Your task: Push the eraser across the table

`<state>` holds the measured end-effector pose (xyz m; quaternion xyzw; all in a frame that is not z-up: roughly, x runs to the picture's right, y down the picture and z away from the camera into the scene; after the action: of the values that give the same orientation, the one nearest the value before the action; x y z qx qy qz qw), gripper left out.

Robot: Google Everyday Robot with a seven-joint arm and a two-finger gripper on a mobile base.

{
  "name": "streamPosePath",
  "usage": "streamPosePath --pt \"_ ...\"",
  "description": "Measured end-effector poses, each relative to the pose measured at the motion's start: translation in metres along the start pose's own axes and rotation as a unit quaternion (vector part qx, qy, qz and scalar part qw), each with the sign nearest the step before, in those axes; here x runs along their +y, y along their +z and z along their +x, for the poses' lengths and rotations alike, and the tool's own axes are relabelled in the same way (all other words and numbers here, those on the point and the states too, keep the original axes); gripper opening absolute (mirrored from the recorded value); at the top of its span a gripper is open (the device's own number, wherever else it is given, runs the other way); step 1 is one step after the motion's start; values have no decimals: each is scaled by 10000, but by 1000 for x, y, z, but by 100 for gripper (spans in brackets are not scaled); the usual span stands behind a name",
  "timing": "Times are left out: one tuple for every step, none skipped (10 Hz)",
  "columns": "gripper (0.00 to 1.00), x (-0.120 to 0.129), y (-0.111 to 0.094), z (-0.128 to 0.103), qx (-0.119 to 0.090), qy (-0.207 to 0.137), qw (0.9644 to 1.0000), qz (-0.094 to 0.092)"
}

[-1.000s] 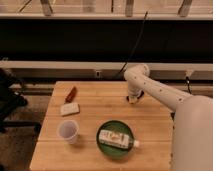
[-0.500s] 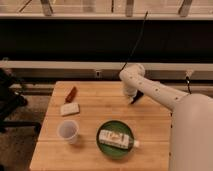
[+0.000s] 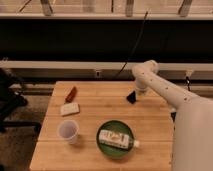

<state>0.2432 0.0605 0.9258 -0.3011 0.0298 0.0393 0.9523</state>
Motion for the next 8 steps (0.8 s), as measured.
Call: streamPosePath --pt "5 -6 1 12 19 120 9999 14" --pt "5 -11 3 19 25 193 9998 23" --pt "5 -16 6 23 34 236 9997 26" --pt "5 -20 8 28 41 272 9996 27" --pt "5 -25 10 32 48 310 9995 36" --pt "5 -29 13 39 73 363 9993 36" --pt "5 -31 16 44 81 406 9991 22" --pt "5 -33 19 50 108 453 9989 20"
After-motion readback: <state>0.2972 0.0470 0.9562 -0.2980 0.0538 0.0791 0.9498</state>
